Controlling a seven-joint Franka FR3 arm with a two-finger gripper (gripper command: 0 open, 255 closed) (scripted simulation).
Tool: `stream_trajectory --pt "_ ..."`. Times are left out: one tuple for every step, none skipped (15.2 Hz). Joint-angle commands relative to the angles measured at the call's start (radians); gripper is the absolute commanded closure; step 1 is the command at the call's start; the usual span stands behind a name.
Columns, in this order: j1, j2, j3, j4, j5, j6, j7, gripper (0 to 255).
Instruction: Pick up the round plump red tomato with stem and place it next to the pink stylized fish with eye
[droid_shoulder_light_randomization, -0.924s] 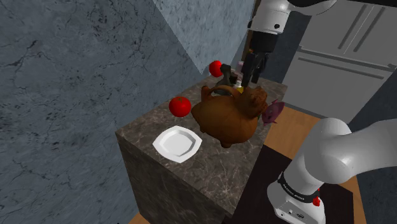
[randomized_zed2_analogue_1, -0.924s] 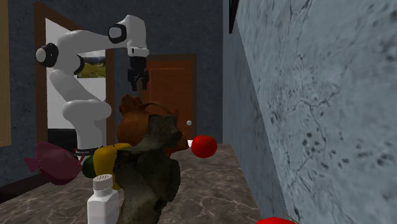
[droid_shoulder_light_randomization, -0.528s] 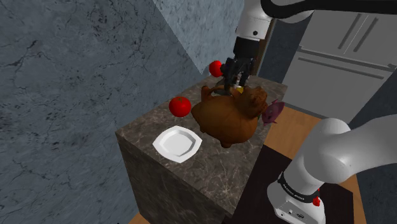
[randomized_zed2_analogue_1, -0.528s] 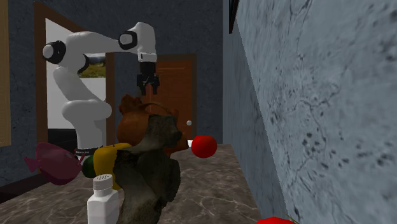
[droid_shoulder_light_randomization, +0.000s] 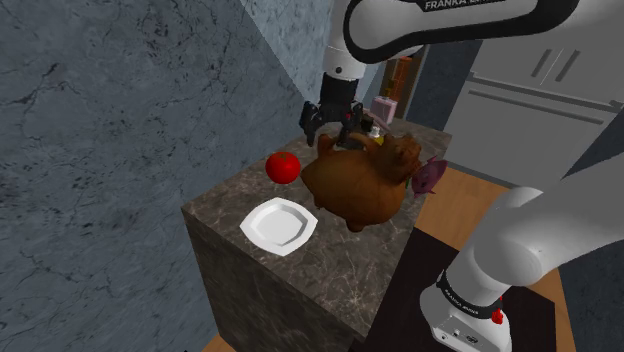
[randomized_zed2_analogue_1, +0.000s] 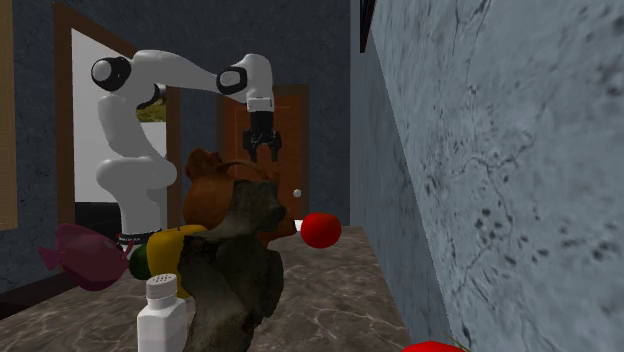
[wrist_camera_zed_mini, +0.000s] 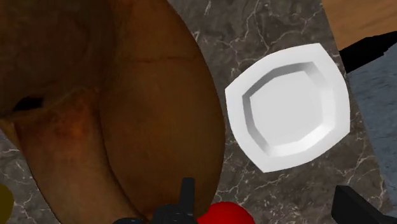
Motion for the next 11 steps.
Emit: stream_trajectory --pt "-0.024 0.076 0.031 0.026 -0.021 0.052 0.088 0" --pt "-0.034 0.113 0.046 0.045 -0.035 0.074 0.133 0" --pt "-0.045 0.150 0.060 0.065 -0.051 0.094 0.179 0" --pt "-0.055 0.188 0.073 0.086 -0.069 0.112 0.225 0" --pt "-0.065 0.226 0.085 0.109 -0.089 0.129 0.272 0" --pt "-0.074 0.265 0.095 0.133 -0.110 0.143 0.319 0" --pt "-0.082 0.303 0.104 0.159 -0.134 0.156 0.367 0" --pt "-0.089 0.342 0.111 0.186 -0.158 0.166 0.414 0" --pt "-0.095 0.381 0.116 0.214 -0.183 0.175 0.462 0" --pt "-0.099 0.420 0.119 0.243 -0.209 0.181 0.509 0" --pt "-0.102 0.459 0.120 0.273 -0.236 0.186 0.555 0"
